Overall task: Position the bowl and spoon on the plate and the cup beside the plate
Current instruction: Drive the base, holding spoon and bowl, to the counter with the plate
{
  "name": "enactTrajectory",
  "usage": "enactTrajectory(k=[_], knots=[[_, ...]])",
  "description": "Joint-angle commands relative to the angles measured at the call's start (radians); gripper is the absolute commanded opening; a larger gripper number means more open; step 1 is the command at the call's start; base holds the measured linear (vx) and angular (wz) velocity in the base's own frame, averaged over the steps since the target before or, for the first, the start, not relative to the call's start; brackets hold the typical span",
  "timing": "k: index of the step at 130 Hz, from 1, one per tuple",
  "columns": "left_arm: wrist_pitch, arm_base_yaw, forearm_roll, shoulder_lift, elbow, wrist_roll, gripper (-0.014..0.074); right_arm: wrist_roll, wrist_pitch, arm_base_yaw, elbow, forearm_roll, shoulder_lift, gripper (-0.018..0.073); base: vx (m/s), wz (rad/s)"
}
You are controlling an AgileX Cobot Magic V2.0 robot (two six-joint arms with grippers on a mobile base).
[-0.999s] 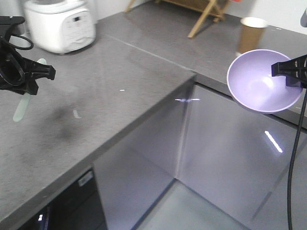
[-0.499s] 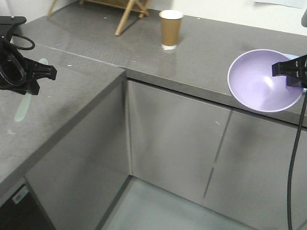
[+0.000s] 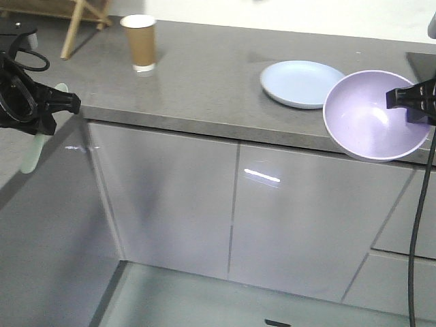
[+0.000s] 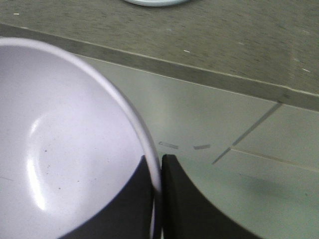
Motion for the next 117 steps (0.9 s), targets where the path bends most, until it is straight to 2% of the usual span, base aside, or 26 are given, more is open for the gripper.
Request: enactTrajectory(k=[1, 45, 117], knots=[[-0.035, -0.006, -0.005, -0.042, -0.023, -0.002, -0.0008, -0.004, -0.057, -0.002, -0.027, 0.004, -0.035, -0.0001, 0.01, -0.44], [-0.035, -0.006, -0.005, -0.042, -0.023, -0.002, -0.0008, -0.004, -0.057, -0.002, -0.027, 0.004, -0.035, -0.0001, 0.03, -0.32], [-0.035, -0.006, -0.005, -0.042, -0.023, -0.002, -0.0008, -0.004, -0.057, -0.002, -0.027, 0.004, -0.035, -0.0001, 0.09, -0.09]])
